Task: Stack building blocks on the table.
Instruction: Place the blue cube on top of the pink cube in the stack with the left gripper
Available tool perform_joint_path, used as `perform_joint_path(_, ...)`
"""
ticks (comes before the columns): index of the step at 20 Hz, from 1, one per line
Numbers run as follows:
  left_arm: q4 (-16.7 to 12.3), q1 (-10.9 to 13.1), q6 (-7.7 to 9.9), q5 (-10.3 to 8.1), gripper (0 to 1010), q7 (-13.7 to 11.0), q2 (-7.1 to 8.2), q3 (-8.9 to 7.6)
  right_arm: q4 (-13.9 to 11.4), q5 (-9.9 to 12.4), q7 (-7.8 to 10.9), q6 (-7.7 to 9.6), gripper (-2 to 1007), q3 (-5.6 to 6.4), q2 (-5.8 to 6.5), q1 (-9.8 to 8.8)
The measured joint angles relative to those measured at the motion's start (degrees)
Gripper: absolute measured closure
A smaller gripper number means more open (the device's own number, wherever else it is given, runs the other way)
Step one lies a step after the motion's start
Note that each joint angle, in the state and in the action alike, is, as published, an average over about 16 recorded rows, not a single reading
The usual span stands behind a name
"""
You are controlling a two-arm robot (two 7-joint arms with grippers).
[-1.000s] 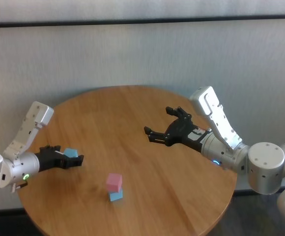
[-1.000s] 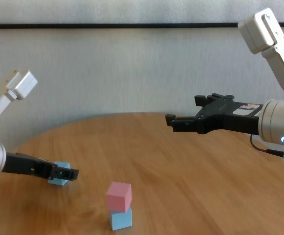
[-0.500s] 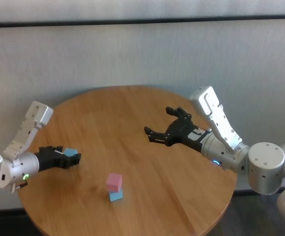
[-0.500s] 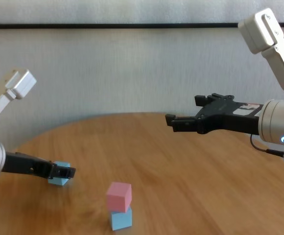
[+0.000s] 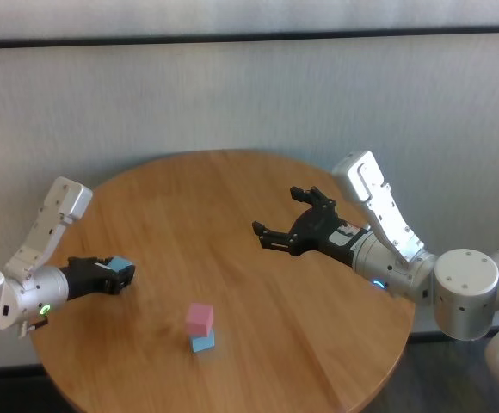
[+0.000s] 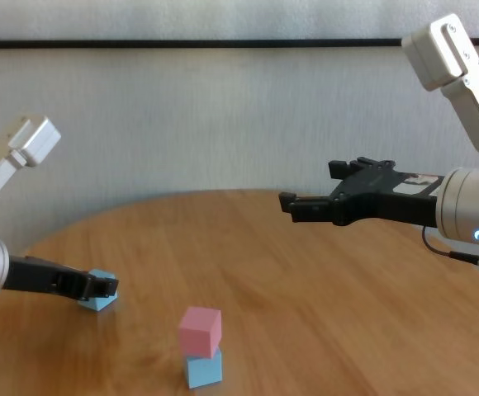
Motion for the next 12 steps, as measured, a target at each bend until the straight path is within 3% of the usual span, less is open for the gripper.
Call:
perform_joint_path(7,-1.61,0.65,-0.1,-0.23,612,-0.51,0.64,-0.3,0.0,0.0,0.0,0.0,4,0.0,0.0,0.0)
perform_joint_path(12,-4.48,1.59,-0.83,-1.07,614,-4.03,2.44,0.12,0.0,0.0,0.0,0.0,4,0.0,0.0,0.0)
